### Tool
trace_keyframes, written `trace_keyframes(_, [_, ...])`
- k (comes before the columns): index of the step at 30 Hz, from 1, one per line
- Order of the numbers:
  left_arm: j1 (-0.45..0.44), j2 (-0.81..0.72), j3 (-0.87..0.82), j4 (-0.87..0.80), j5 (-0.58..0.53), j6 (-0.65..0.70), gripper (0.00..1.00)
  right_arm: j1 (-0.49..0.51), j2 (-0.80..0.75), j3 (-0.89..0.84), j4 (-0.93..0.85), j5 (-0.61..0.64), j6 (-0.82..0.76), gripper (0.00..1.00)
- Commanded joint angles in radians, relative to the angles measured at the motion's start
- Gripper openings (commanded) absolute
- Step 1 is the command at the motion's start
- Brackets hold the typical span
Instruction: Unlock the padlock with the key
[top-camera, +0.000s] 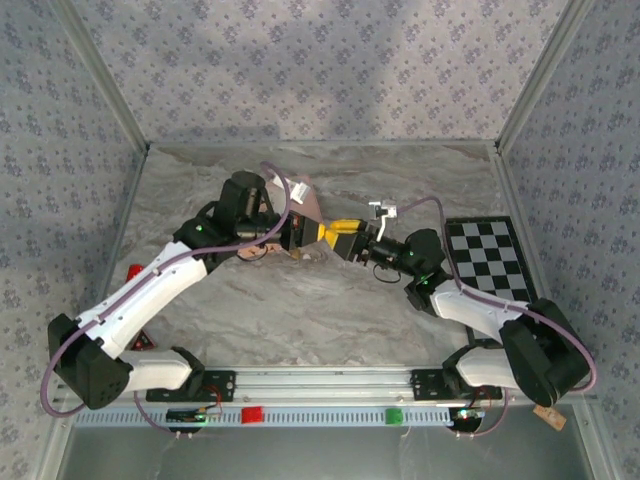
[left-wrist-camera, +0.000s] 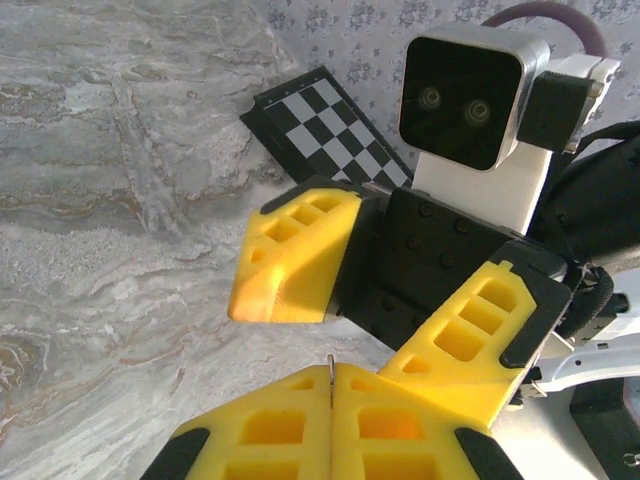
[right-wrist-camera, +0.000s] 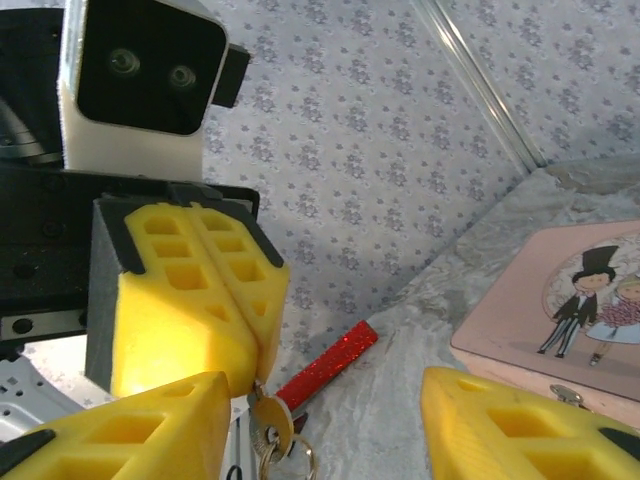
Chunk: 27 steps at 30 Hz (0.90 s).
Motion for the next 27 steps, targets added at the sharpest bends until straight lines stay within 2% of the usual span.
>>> trace_keyframes(1, [-0.005,-0.03,-0.001,0.048,0.038,0.002,0.0,0.003,0.011,0.003,0.075,-0.062,0.029,0.49])
trace_keyframes(7, [-0.002,-0.038,-0.027,0.064,0.016,0.019,0.0,-0.02,0.047,0.01,0.159,-0.136,0.088,0.41])
trace_keyframes(15, [0.04,-0.036,-0.064,0.102,0.05,0.018,0.0,-0.028,0.045,0.027,0.142,-0.16,0.091,0.25])
trace_keyframes(18, [0.046,-0.035,-0.066,0.116,0.065,0.011,0.0,-0.025,0.047,0.042,0.13,-0.181,0.089,0.26])
trace_keyframes(22, [0.059,-0.041,-0.078,0.137,0.072,0.002,0.0,-0.025,0.037,0.041,0.089,-0.177,0.061,0.32])
trace_keyframes(27, [0.062,-0.041,-0.081,0.149,0.091,-0.002,0.0,-0.02,0.043,0.052,0.092,-0.192,0.07,0.33])
